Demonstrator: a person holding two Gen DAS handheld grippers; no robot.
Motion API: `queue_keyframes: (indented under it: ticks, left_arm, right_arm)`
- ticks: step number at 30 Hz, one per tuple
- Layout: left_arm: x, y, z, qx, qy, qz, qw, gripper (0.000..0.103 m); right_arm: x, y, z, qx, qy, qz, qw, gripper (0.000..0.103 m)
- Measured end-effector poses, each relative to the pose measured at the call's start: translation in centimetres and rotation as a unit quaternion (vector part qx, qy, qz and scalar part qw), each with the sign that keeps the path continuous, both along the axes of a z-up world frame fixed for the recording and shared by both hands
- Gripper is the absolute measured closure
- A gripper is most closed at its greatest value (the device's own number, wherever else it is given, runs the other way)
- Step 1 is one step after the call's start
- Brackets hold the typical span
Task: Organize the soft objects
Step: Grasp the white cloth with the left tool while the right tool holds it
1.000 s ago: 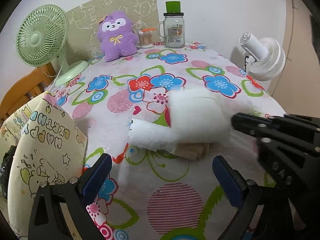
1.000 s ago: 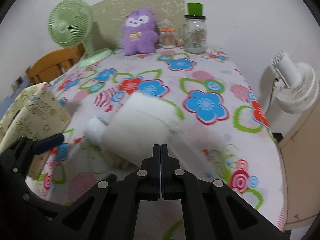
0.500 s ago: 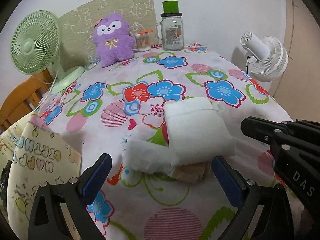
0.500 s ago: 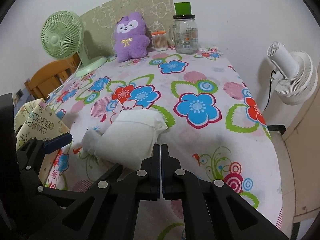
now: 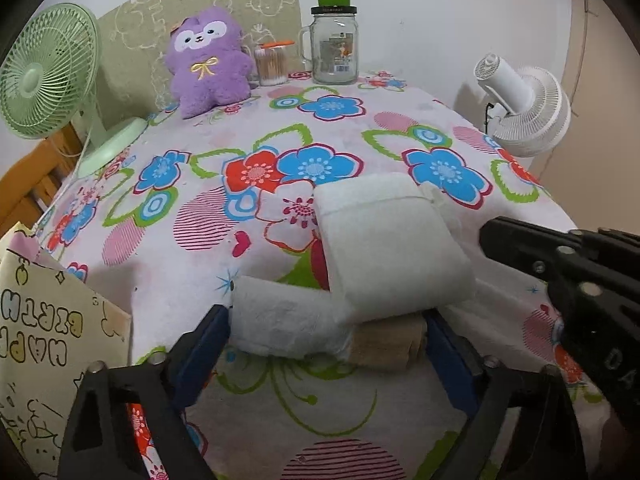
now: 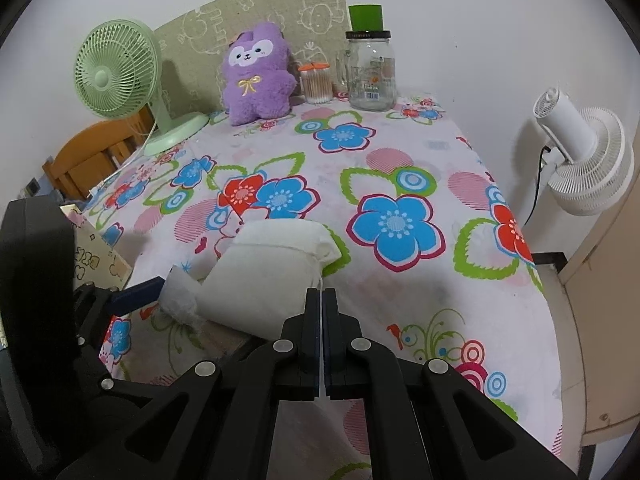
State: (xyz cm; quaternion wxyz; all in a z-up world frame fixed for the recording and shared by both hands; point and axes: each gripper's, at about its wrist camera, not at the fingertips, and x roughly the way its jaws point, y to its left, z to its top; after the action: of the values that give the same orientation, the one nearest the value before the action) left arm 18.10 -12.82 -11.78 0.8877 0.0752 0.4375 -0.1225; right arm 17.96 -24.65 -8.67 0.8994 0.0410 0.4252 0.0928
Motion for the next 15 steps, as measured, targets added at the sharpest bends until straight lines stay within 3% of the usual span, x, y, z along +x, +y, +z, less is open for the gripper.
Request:
queue_keyframes:
  ticks: [3,5,7,9,10,15]
  left_arm:
    - [0.0,0.2,0.2,-0.010,0.001,-0.005,0.9999,0.024]
    - [0.0,0.3,0.3,-0.012,0.000,-0.004,0.9999,0.031]
    - [-0.1,0.4,0.4,-0.014,-0.002,-0.004,0.9999,0.043]
    - [-0.1,0.4,0.4,-0.014,-0.002,-0.005,0.9999,0.045]
    - [-0.1,0.5,0.4,-0.015,-0.002,-0.006,0.9999,0.046]
    - [-0.2,1.1,0.8,-0.019,-0.006,0.002,0.9998,0.050]
  right_arm:
    - [0.2,-0.1,-0.3,0.011,0.009,0.002,1.000,0.097]
    - [0.2,-0.1,-0.4,0.009,0.015,-0.004,1.000,0.085]
    - [0.1,-0.3,-0.3,0.008,0.012,-0.017,1.000,0.048]
    - [-0.5,-0.4,0.3,0.010,-0.012,-0.026,1.000,0.024]
    - [-0.7,-0.3,0.7,0.011,-0.026,-0.028,0.999,0.019]
    - [-0.1,1.4,1.7,-0.029,-0.039,-0.009,0.999,0.017]
